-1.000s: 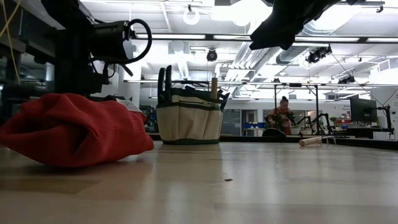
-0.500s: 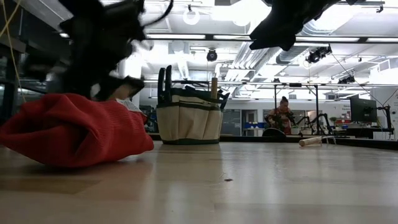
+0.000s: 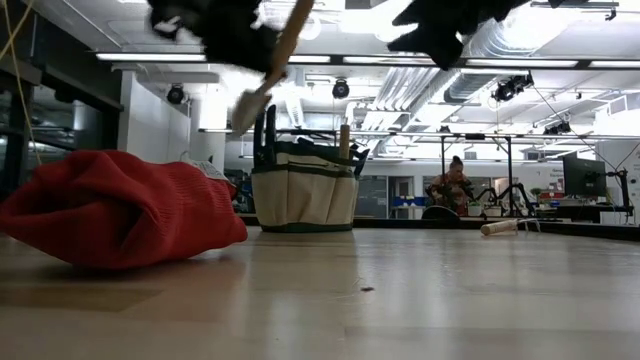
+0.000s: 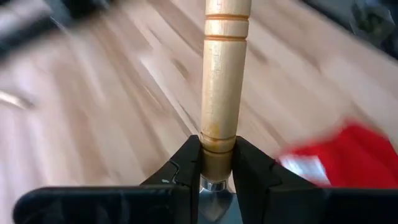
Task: Pick & Place Garden tools in Gardening bag
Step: Put the brown trowel into the white gardening bag
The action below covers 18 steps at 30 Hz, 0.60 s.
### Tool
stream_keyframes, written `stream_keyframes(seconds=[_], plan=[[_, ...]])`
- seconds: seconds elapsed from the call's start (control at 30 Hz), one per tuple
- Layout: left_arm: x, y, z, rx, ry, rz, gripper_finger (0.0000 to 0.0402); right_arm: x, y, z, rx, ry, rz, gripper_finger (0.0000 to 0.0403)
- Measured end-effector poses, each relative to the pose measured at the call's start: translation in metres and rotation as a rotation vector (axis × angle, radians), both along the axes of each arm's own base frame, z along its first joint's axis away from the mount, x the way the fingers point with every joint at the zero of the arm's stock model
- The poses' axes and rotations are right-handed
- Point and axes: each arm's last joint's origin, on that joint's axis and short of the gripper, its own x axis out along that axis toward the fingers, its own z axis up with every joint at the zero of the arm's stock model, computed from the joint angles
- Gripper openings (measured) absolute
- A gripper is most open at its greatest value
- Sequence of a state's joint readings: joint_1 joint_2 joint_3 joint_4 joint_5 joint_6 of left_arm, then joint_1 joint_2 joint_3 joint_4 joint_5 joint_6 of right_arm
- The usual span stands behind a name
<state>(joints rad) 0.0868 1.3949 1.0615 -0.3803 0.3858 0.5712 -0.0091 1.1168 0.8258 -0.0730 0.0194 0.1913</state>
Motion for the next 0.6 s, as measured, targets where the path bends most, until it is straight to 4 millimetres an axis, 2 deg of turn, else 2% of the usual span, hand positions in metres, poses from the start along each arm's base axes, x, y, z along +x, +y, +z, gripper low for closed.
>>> stream_keyframes(seconds=[0.17,0.33,0.43,0.6], plan=[[0.013,0.014,0.029,-0.075,-0.228,0.086,0.0059,0.003,0.006,0.011,-0.011,-0.116,0.027,0.0194],[0.018,0.025,0.048,-0.152,-0.413,0.128,0.0059,0.006,0.011,0.020,-0.032,-0.222,0.044,0.0194],[0.019,0.028,0.055,-0.188,-0.470,0.139,0.0059,0.008,0.011,0.025,-0.057,-0.282,0.042,0.0194],[0.026,0.027,0.055,-0.252,-0.509,0.081,0.0059,0.018,0.012,0.030,-0.075,-0.392,0.058,0.0194]])
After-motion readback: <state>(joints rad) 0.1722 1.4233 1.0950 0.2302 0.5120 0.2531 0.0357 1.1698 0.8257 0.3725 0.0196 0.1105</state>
